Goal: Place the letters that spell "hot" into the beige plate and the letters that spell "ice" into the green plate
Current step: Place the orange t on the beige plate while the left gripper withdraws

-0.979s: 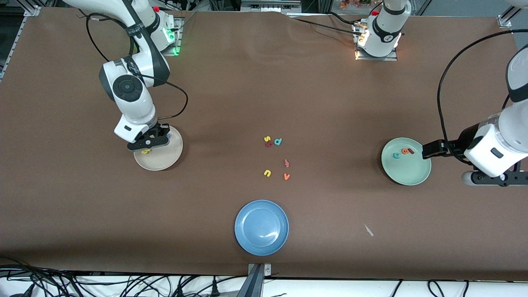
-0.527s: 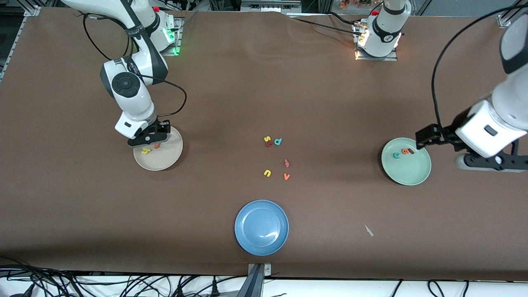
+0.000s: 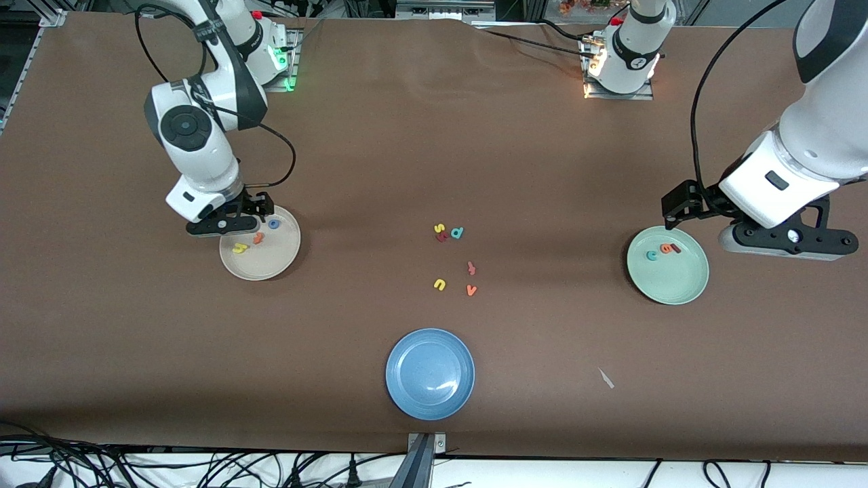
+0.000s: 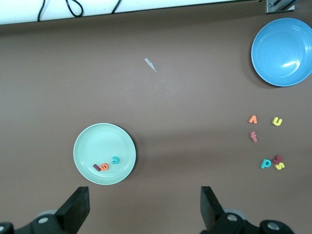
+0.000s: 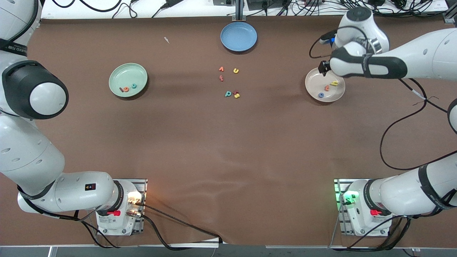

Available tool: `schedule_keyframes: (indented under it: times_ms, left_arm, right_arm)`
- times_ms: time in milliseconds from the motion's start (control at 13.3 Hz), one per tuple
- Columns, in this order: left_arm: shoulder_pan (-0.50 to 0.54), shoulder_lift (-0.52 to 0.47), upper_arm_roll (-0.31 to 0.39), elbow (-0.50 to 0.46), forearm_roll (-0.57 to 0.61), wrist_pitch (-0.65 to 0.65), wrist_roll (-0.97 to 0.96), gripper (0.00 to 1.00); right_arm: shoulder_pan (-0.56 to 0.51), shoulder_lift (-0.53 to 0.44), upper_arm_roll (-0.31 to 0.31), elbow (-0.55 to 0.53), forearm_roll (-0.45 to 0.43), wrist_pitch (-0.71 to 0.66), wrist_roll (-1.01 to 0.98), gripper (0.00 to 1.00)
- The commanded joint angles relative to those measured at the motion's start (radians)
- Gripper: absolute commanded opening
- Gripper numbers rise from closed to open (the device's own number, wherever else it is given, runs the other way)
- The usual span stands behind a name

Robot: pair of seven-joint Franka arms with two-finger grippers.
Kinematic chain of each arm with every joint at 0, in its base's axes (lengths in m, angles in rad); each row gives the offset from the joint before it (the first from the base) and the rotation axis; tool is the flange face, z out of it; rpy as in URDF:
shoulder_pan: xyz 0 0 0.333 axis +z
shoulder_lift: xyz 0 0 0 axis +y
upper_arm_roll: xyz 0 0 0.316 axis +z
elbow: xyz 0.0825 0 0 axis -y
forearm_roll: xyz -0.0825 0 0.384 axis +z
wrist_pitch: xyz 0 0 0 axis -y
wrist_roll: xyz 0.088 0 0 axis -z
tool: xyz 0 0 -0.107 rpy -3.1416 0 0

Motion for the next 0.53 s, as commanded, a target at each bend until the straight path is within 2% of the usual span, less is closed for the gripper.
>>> schedule_keyframes:
  times_ms: [0,151,226,301,452]
  left_arm:
    - [-0.083,-0.064,0.127,-0.047,-0.006,-0.003,0.023,1.00]
    - [-0.051,-0.125,0.134,-0.143,-0.095,0.039,0.045,1.00]
    - [-0.037,-0.164,0.134,-0.209,-0.101,0.070,0.090,1.00]
    - [-0.026,-0.181,0.141,-0.263,-0.101,0.096,0.128,1.00]
    - [-0.024,-0.179,0.160,-0.277,-0.101,0.098,0.142,1.00]
  right_arm:
    - [-0.005,-0.005,0.030,0.188,0.082,-0.244,-0.003,0.99]
    - [-0.005,-0.005,0.024,0.349,0.178,-0.427,-0.084,0.99]
    - [-0.005,-0.005,0.007,0.407,0.199,-0.498,-0.132,0.99]
    - [-0.003,-0.006,-0.048,0.452,0.208,-0.554,-0.172,0.99]
    - [-0.001,-0.040,-0.142,0.484,0.277,-0.627,-0.280,0.99]
